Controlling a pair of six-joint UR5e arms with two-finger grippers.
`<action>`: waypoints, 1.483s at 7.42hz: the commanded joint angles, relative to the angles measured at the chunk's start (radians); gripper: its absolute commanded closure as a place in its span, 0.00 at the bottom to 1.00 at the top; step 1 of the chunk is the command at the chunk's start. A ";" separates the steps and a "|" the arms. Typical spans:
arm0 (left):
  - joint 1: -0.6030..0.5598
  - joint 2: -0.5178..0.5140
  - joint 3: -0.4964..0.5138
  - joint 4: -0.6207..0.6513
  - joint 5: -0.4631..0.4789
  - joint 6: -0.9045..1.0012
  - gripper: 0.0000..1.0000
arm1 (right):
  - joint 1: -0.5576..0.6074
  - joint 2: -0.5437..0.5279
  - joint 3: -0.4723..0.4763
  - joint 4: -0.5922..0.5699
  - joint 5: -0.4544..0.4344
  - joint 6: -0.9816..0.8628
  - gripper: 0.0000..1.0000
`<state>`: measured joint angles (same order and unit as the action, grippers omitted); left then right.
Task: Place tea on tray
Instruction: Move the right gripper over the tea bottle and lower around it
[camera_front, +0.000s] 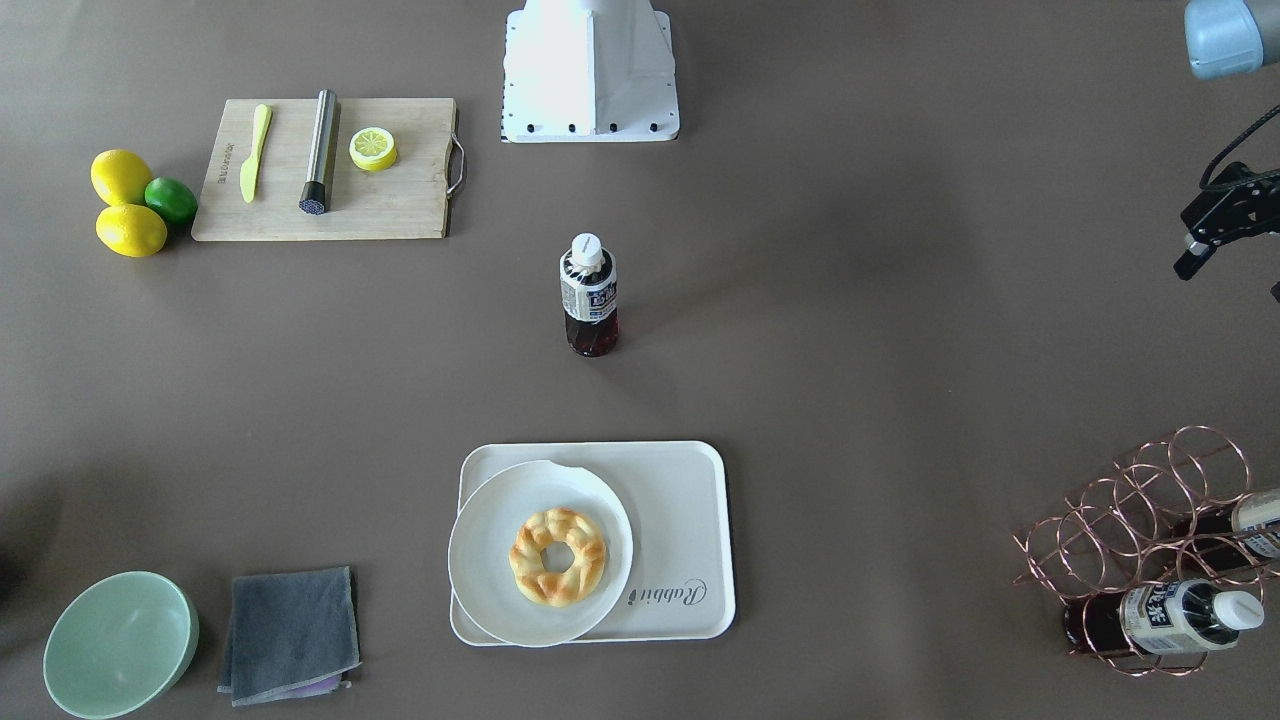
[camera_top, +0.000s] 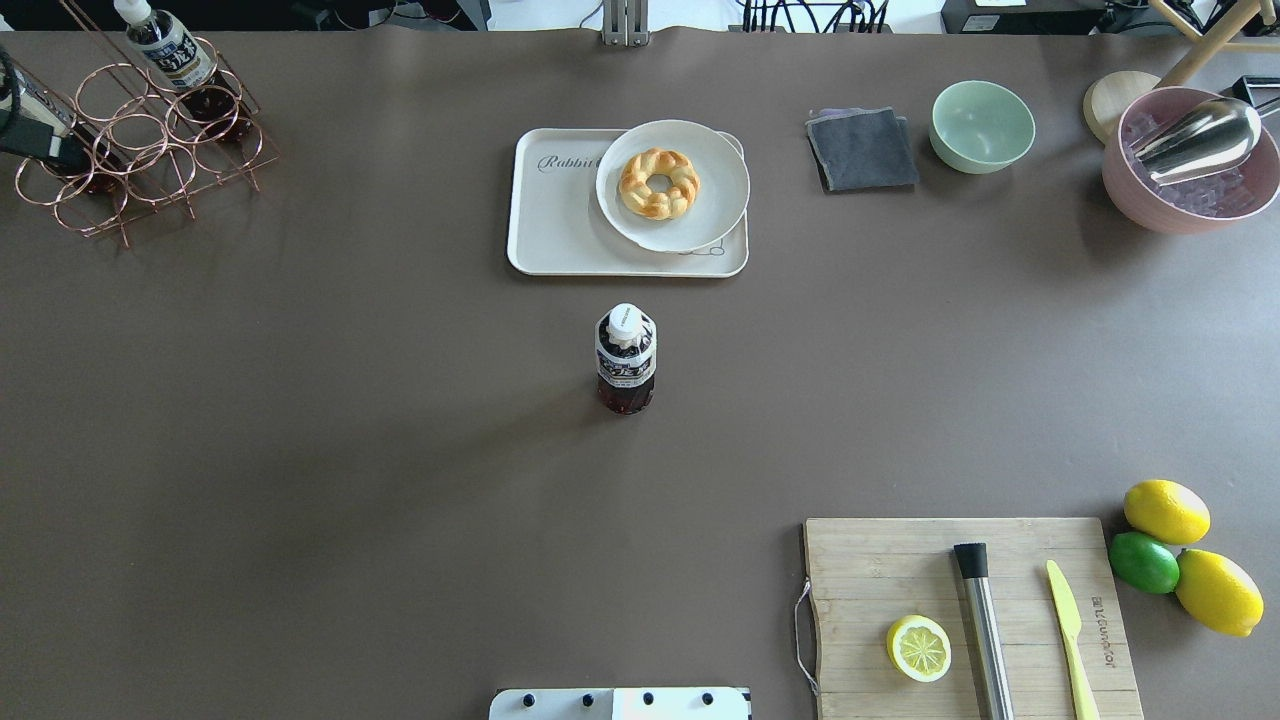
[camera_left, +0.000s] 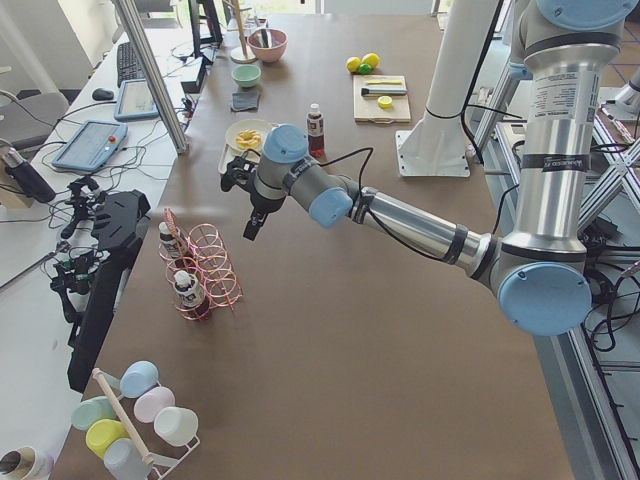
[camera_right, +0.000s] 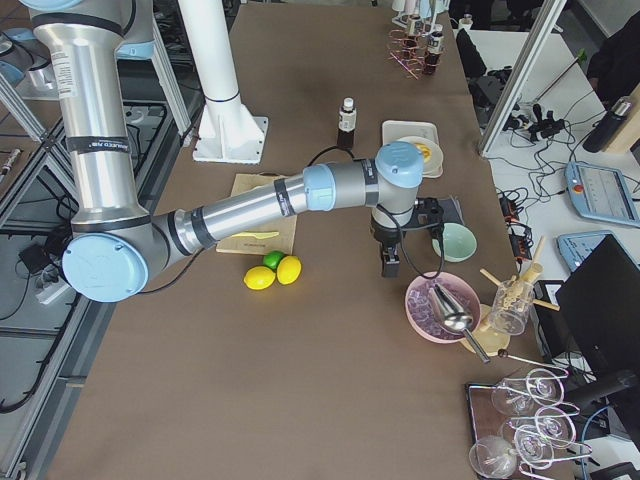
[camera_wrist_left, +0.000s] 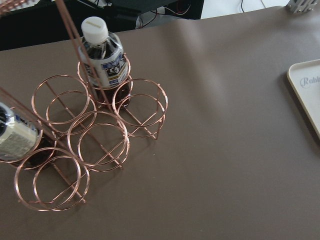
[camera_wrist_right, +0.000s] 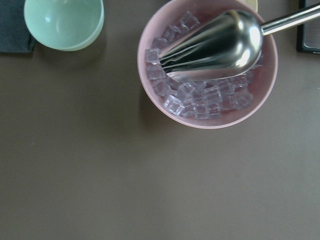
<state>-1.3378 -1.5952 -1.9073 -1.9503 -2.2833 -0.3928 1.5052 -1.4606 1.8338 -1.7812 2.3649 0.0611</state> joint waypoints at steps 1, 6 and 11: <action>-0.081 0.082 0.005 0.001 -0.005 0.110 0.02 | -0.251 0.157 0.131 0.003 -0.009 0.408 0.00; -0.185 0.129 0.157 0.001 0.008 0.210 0.02 | -0.643 0.341 0.133 0.137 -0.214 0.803 0.00; -0.236 0.142 0.188 0.010 -0.001 0.239 0.02 | -0.844 0.666 0.136 -0.205 -0.421 0.941 0.00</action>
<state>-1.5717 -1.4651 -1.7243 -1.9422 -2.2849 -0.1539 0.7357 -0.8806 1.9743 -1.8818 2.0365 0.9918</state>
